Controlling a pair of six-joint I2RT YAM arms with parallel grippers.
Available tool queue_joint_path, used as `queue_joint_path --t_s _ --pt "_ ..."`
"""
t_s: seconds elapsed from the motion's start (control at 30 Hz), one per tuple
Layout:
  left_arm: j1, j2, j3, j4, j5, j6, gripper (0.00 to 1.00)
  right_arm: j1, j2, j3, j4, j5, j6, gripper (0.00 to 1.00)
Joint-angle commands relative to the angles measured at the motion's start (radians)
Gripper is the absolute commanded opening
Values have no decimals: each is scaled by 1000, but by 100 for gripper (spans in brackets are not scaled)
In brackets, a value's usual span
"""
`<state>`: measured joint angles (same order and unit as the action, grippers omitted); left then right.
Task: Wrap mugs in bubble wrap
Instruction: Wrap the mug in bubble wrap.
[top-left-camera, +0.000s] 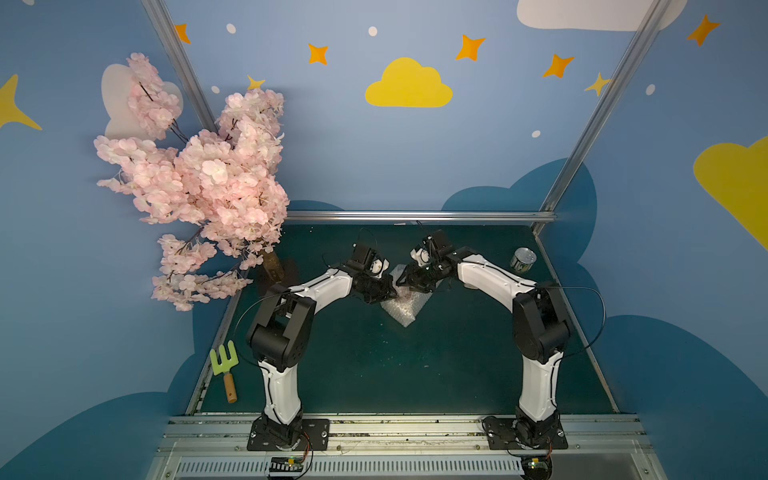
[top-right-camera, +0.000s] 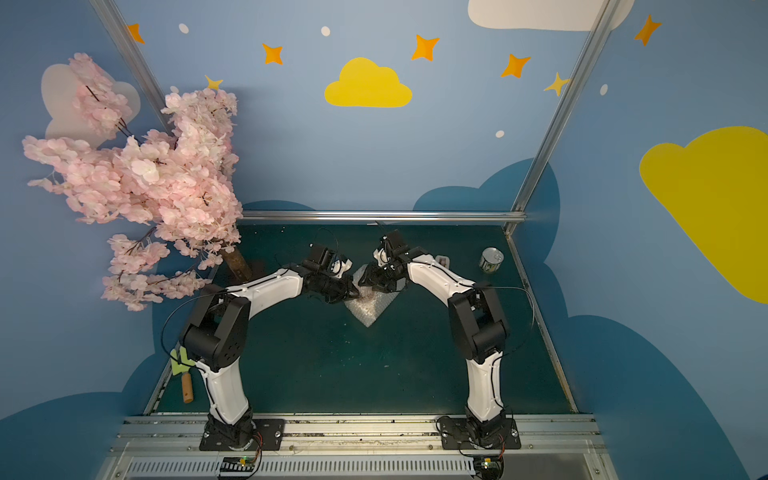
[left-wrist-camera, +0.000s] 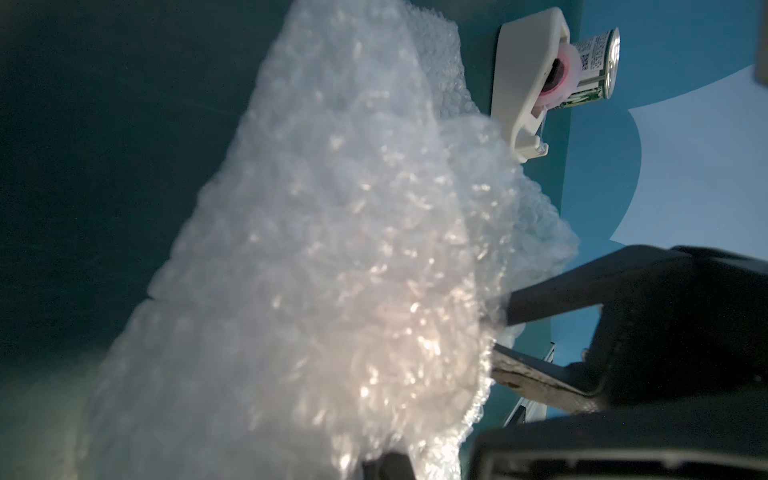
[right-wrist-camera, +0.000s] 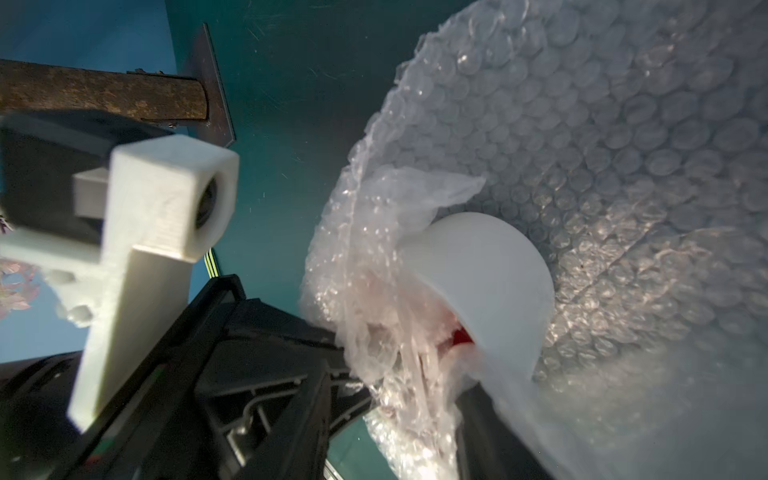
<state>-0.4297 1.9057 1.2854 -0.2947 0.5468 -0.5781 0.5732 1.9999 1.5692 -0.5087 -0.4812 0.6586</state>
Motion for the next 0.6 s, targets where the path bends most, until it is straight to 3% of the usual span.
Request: queue_joint_path --t_s 0.0,0.17,0.33,0.4,0.47,0.57 --pt "-21 47 -1 -61 16 36 3 22 34 24 -14 -7 -8 48" --pt "-33 58 14 -74 18 56 3 39 68 31 -53 16 -20 43" --pt "-38 59 17 -91 13 70 3 42 79 32 -61 55 -25 8" --pt "-35 43 14 -88 4 66 5 43 83 40 -82 64 -39 2" --pt "-31 17 11 -83 -5 58 25 44 89 43 -108 78 -50 0" --pt "-18 -51 -15 -54 -19 42 39 45 89 33 -127 102 -56 0"
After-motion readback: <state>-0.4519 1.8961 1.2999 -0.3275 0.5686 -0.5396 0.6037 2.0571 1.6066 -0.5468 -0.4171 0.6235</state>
